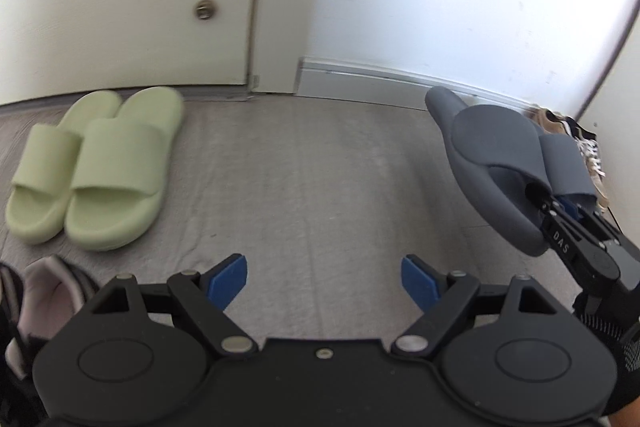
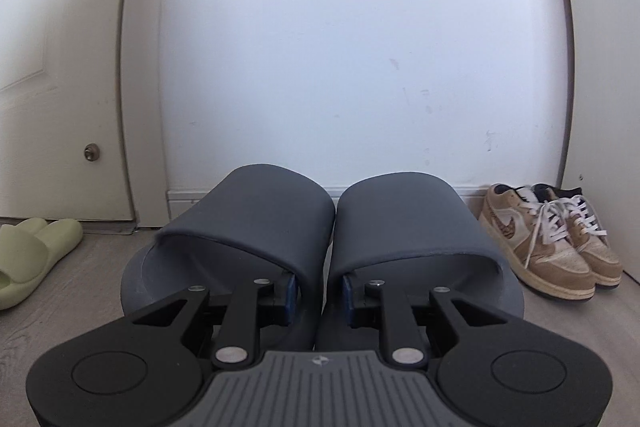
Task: Organize scattered shoes
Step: 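Lift and carry the grey slides with the right gripper toward the tan sneakers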
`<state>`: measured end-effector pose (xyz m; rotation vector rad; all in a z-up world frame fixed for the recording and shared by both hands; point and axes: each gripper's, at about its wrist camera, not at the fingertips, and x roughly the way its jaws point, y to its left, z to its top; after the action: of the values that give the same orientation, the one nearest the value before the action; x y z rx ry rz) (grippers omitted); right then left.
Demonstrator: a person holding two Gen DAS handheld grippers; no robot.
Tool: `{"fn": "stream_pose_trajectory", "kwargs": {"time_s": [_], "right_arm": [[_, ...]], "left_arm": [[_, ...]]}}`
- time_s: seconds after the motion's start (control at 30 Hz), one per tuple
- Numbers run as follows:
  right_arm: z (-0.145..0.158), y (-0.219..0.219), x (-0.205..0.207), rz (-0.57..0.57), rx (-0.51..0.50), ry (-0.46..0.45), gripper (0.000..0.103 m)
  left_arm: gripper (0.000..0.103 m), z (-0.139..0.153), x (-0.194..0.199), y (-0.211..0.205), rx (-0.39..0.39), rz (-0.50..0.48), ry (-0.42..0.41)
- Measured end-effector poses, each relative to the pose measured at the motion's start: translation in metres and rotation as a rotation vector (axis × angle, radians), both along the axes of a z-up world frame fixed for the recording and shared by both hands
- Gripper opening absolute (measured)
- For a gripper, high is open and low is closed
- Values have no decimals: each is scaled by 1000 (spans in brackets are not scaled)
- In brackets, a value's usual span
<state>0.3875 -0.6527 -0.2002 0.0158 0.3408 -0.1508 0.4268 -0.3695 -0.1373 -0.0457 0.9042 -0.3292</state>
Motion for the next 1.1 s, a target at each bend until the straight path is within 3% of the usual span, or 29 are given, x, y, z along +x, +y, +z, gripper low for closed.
{"fn": "stream_pose_trajectory", "kwargs": {"time_s": [0.17,0.47,0.87,1.1], "right_arm": [[0,-50,15,12,15,7,26],[-26,-87,44,42,49,69,27],[-40,-111,64,64,98,99,28],[-55,-131,69,-38,227,145,34]], "left_arm": [[85,-8,11,-41,-4,-80,19],[85,-36,25,-88,13,-165,69],[85,-64,38,-96,29,-156,147],[85,-66,41,-95,21,-158,159]]}}
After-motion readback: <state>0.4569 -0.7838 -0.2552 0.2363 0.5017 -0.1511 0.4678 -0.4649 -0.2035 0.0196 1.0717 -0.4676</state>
